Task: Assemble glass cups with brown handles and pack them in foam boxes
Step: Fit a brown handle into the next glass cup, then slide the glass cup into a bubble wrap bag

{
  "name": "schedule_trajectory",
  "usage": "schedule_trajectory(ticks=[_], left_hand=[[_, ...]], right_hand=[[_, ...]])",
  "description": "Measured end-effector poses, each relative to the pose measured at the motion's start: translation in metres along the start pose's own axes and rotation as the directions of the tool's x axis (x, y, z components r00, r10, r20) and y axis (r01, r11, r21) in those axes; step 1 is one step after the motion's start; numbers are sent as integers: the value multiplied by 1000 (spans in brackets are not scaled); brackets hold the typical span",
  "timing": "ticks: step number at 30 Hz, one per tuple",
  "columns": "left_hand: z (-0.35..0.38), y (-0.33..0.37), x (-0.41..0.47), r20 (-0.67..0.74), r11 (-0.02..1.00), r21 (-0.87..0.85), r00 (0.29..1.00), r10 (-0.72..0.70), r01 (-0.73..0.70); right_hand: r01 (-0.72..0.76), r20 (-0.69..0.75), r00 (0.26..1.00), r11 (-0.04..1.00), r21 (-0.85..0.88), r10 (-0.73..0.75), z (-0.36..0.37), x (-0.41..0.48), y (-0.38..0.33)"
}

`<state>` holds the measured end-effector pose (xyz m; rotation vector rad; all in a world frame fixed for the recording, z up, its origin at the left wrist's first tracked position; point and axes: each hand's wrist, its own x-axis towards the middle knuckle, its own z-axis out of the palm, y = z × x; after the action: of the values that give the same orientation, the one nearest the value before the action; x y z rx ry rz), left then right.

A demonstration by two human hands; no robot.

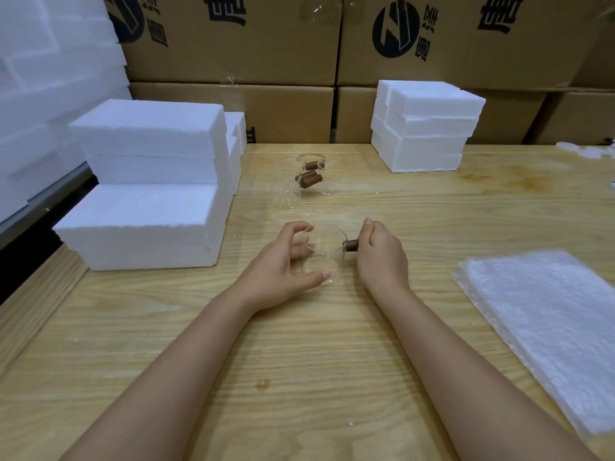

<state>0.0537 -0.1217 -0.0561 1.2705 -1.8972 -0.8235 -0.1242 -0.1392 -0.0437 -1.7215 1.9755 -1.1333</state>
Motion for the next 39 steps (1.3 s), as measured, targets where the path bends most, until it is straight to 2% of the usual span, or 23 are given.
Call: schedule_trajectory(ticks=[8, 13, 15, 18, 20, 22, 24, 29, 32, 35, 37, 39], left_hand=[[0, 0, -1, 24, 999, 39, 999, -37, 36], [1, 0, 0, 16, 996, 67, 998, -64, 62], [1, -1, 0, 30, 995, 79, 997, -68, 65], [3, -1, 1, 26, 995, 66, 997, -76, 74], [2, -2, 1, 10, 994, 67, 996, -85, 84], [2, -2, 2, -13, 992, 92, 997, -82, 83], [2, -1, 1, -32, 991, 108, 996, -78, 81], [2, 3, 0, -41, 989, 107, 995, -96, 100], [1, 5, 0, -60, 988, 92, 991, -116, 121], [1, 6, 0, -105, 985, 108, 987, -122, 133], [0, 6, 0, -144, 982, 126, 982, -120, 139], [0, 6, 1, -176, 981, 139, 978, -112, 137]], right_hand=[[72, -59, 995, 974, -215, -86, 1, -2, 5], [66, -113, 991, 994, -83, -75, -19, 6, 0], [53, -107, 992, 991, -123, -66, -46, 19, 1], [-31, 79, 994, 915, -403, 69, -104, 44, 19], [-103, 178, 946, 772, -627, 271, -133, 51, 41], [-136, 204, 886, 655, -744, 416, -143, 48, 64], [-174, 202, 861, 643, -746, 467, -142, 42, 79], [-247, 177, 857, 688, -683, 484, -141, 38, 82], [-279, 143, 868, 706, -651, 475, -144, 39, 81], [-314, 4, 921, 746, -587, 391, -150, 40, 77], [-256, -135, 966, 793, -552, 219, -152, 39, 71], [-125, -256, 967, 858, -498, -8, -153, 33, 59]])
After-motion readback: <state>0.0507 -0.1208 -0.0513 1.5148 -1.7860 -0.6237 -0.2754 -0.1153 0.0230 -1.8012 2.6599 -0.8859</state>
